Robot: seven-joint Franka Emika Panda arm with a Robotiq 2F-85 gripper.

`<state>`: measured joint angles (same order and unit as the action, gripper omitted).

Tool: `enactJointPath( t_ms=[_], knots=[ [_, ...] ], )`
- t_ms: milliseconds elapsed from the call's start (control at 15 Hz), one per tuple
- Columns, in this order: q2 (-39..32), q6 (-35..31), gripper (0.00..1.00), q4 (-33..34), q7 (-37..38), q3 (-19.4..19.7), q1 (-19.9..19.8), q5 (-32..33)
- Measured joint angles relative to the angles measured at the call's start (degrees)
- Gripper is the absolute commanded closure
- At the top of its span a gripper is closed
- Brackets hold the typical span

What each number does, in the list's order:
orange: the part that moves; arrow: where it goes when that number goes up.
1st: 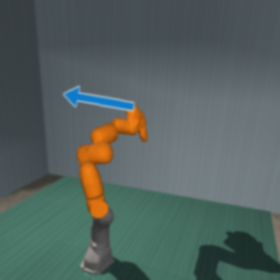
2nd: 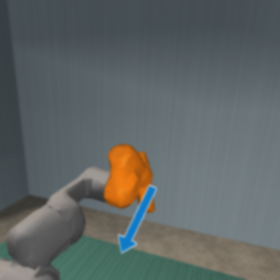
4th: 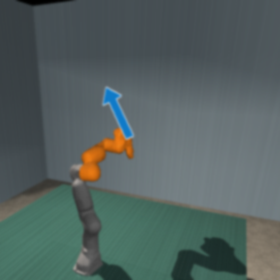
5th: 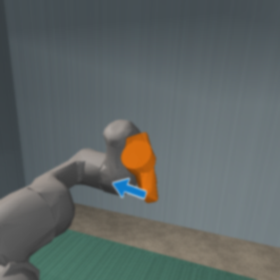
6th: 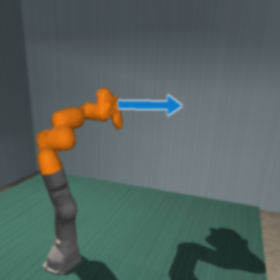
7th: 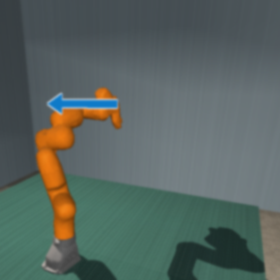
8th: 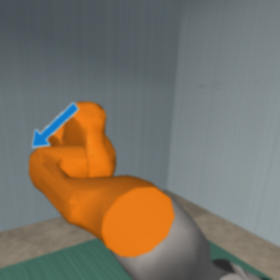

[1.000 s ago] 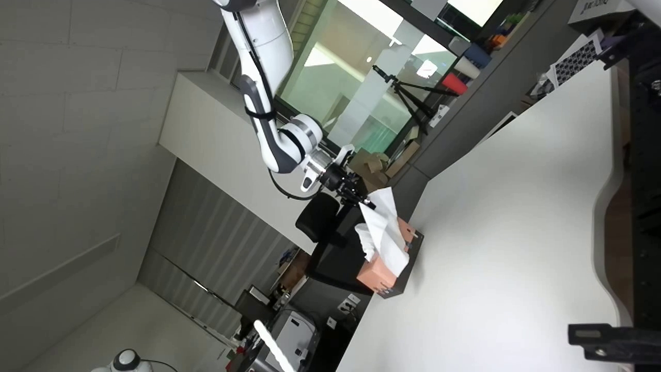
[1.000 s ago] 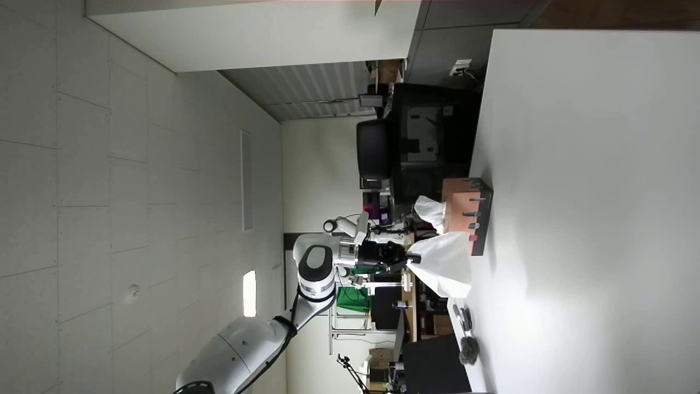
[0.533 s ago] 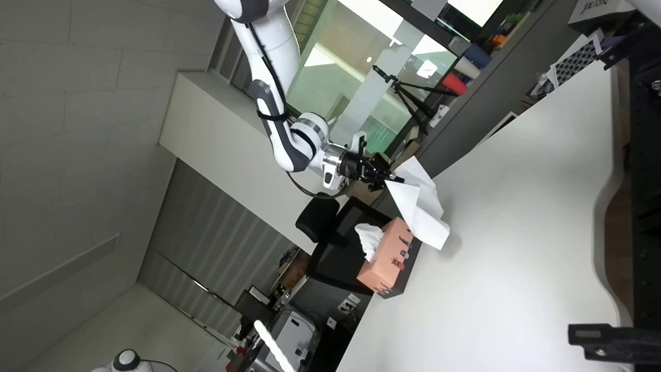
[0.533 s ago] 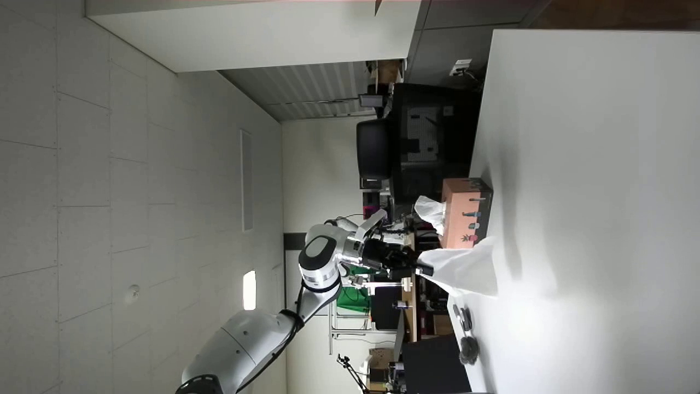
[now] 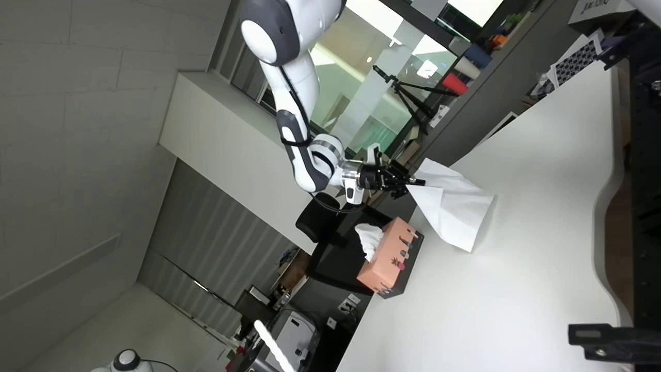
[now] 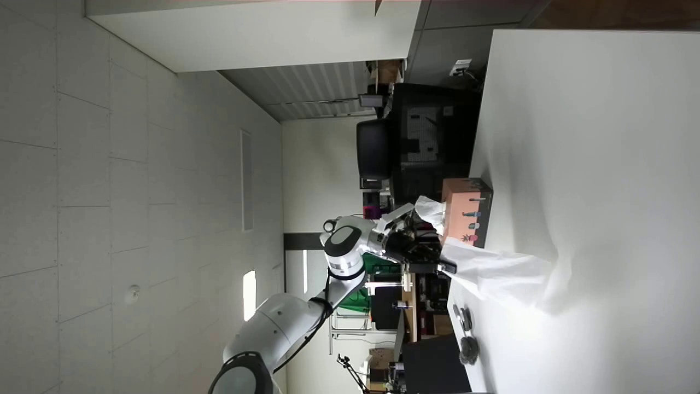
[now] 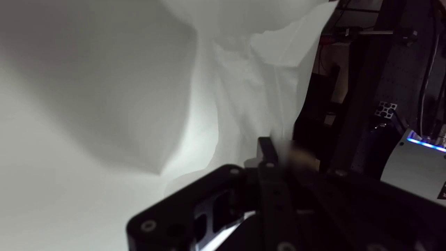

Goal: Put a tissue on the table

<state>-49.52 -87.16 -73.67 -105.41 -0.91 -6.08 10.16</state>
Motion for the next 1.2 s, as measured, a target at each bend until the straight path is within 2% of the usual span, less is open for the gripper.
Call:
enactJointPath(
  t_ms=[467,800,867,1000,1200],
  knots=[
    [-14.3,5.6,1.0,15.2,2.2,0.2,1.6,0.9],
    [-20.5,2.9,1.0,23.3,4.7,0.8,2.5,1.2],
    [-21.3,1.8,0.74,24.5,5.0,0.8,2.5,1.1],
    [-22.7,-0.7,0.68,26.3,5.3,0.8,2.5,1.1],
    [-23.4,-3.3,0.46,27.4,5.4,0.8,2.1,0.7]
  ],
)
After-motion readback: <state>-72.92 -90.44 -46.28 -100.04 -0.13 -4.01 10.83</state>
